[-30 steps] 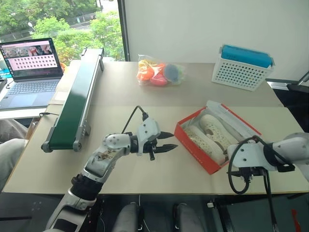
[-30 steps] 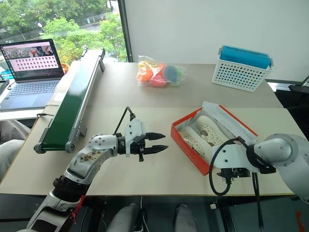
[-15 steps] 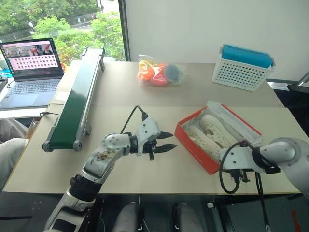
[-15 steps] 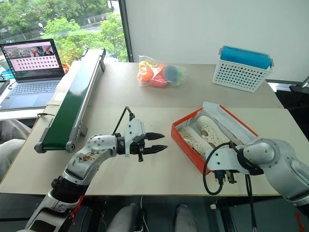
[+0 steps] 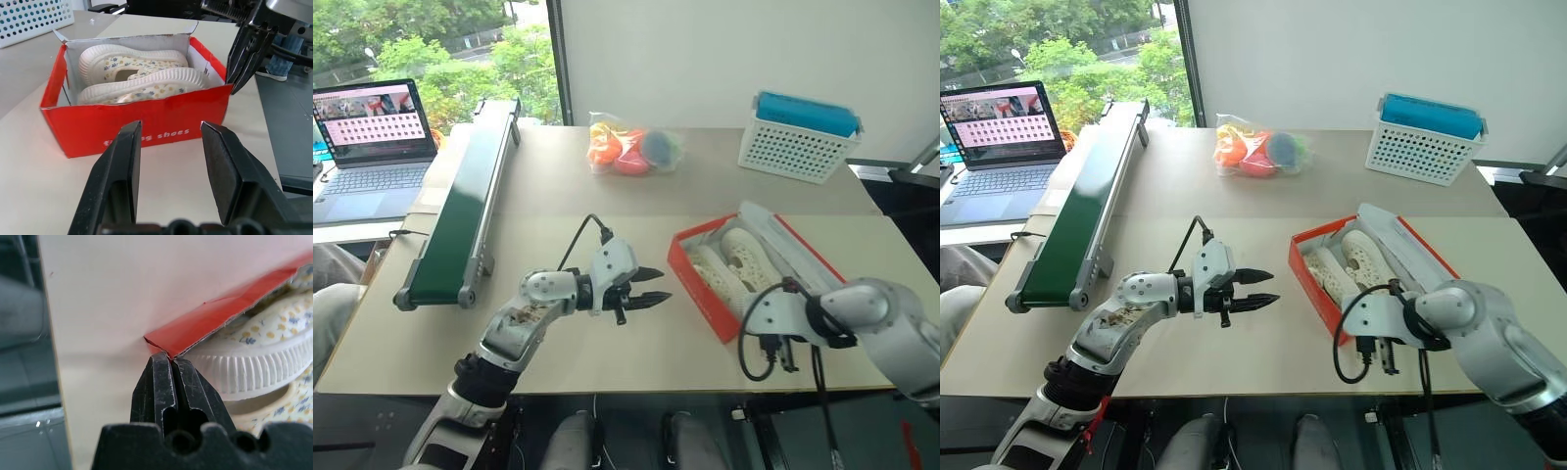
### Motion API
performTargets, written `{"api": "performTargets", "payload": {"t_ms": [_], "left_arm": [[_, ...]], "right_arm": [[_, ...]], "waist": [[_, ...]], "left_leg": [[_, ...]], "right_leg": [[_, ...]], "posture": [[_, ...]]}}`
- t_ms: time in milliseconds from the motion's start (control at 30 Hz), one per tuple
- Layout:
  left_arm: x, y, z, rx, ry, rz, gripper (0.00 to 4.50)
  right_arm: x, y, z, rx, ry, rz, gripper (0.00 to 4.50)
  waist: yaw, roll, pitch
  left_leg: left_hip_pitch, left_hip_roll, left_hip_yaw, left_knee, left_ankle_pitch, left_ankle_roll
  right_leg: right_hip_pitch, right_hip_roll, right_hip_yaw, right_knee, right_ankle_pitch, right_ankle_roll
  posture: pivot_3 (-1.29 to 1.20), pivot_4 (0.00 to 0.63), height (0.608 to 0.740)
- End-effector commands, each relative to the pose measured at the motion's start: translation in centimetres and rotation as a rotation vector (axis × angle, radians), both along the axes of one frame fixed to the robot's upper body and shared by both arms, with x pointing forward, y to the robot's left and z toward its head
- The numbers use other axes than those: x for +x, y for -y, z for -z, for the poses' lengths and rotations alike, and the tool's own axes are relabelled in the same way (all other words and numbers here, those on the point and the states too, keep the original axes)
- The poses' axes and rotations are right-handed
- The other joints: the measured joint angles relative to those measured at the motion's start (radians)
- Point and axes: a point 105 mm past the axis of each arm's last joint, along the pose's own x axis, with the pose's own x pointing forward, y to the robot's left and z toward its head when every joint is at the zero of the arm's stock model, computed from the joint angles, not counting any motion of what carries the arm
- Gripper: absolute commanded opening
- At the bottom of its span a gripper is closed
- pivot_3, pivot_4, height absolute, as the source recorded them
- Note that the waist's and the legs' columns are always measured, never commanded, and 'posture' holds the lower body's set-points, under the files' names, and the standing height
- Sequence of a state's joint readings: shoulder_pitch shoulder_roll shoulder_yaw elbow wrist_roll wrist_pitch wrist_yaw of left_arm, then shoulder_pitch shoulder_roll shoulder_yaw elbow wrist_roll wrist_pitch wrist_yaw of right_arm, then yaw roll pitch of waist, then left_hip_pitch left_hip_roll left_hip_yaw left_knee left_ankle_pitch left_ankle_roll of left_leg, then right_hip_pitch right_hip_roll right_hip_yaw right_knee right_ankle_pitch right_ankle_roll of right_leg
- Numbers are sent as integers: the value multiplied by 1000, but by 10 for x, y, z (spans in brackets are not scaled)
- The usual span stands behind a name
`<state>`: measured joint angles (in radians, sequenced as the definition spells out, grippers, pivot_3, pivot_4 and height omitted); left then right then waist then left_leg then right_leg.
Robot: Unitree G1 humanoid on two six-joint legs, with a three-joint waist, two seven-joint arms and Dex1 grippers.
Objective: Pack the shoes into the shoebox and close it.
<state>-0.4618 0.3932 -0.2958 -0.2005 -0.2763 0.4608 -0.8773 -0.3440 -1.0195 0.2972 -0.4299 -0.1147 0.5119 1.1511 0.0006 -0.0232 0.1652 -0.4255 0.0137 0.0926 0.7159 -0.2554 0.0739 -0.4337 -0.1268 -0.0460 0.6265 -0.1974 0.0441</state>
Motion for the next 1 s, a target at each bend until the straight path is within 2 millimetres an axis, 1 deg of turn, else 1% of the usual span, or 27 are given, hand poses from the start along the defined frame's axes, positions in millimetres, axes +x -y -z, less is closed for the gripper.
{"api": "performTargets", "payload": {"t_ms": [33, 133, 200, 300, 333, 467, 567, 633, 767, 833, 933, 967, 1000], "left_arm": [[0, 4, -12, -21, 46, 9, 2044], [0, 5, -14, -22, 49, 10, 2044], [0, 4, -14, -23, 50, 9, 2044], [2, 4, -14, -19, 52, 7, 2044], [2, 4, -14, -19, 52, 6, 2044], [3, 5, -15, -20, 55, 6, 2044], [3, 5, -15, -19, 56, 5, 2044], [3, 5, -15, -19, 57, 6, 2044], [3, 6, -15, -19, 58, 9, 2044], [3, 6, -15, -18, 59, 10, 2044], [4, 6, -15, -17, 60, 12, 2044], [4, 6, -15, -18, 59, 13, 2044], [4, 6, -15, -17, 59, 14, 2044]], "right_arm": [[32, -7, 1, -2, 70, 62, 38], [55, -12, 8, -18, 92, 61, 38], [65, -15, 12, -32, 99, 50, 38], [80, -27, 18, -21, 104, 25, 38], [83, -31, 20, -21, 106, 12, 38], [92, -46, 24, -5, 119, -31, 38], [96, -59, 23, 15, 136, -59, 38], [102, -66, 20, 41, 151, -47, 38], [109, -61, 16, 49, 175, 4, 38], [113, -52, 13, 64, 187, 68, 38], [113, -40, 3, 120, 179, 160, 38], [112, -38, 1, 131, 171, 174, 650], [111, -32, -2, 130, 178, 201, 826]], "waist": [[-4, 0, 0], [-3, -1, 0], [-5, -2, -1], [-10, -3, -2], [-12, -4, -2], [-20, -6, -5], [-26, -6, -7], [-31, -6, -7], [-38, -6, -7], [-37, -6, -7], [-29, -6, -7], [-24, -6, -7], [-20, -5, -7]], "left_leg": [[1, 0, 0, 0, 0, 0], [2, 0, 0, 0, 0, 0], [3, 0, 0, 0, 0, 0], [8, 0, 0, 0, 0, 0], [10, 0, 0, -1, -1, 1], [14, 1, 0, -2, 0, 0], [16, 1, 0, -3, 0, -1], [17, 1, 1, -4, 0, -1], [17, 1, 1, -5, 0, -2], [17, 1, 0, -5, 0, -3], [16, 1, 0, -5, 0, -3], [16, 1, 0, -5, 0, -3], [15, 1, 0, -5, 0, -2]], "right_leg": [[1, 0, 0, 0, 0, 0], [3, 0, 0, 0, 0, 0], [4, 0, 0, 0, 0, 0], [9, 0, -1, -1, 0, 0], [11, 0, -1, -1, 0, 0], [12, 0, 0, 0, 0, -1], [13, 0, 0, 0, 0, -2], [13, 1, 0, 1, 0, -3], [12, 0, 1, 2, 0, -4], [12, 0, 0, 3, 0, -4], [12, -1, 0, 3, 0, -4], [12, -1, 0, 3, 0, -4], [11, -1, 0, 2, 0, -4]], "posture": [[0, 150, 705], [0, 150, 705], [0, 150, 705], [0, 150, 705], [0, 150, 705], [0, 150, 705], [0, 150, 705], [0, 150, 705], [0, 150, 705], [0, 150, 705], [0, 150, 705], [0, 150, 705], [0, 150, 705]]}}
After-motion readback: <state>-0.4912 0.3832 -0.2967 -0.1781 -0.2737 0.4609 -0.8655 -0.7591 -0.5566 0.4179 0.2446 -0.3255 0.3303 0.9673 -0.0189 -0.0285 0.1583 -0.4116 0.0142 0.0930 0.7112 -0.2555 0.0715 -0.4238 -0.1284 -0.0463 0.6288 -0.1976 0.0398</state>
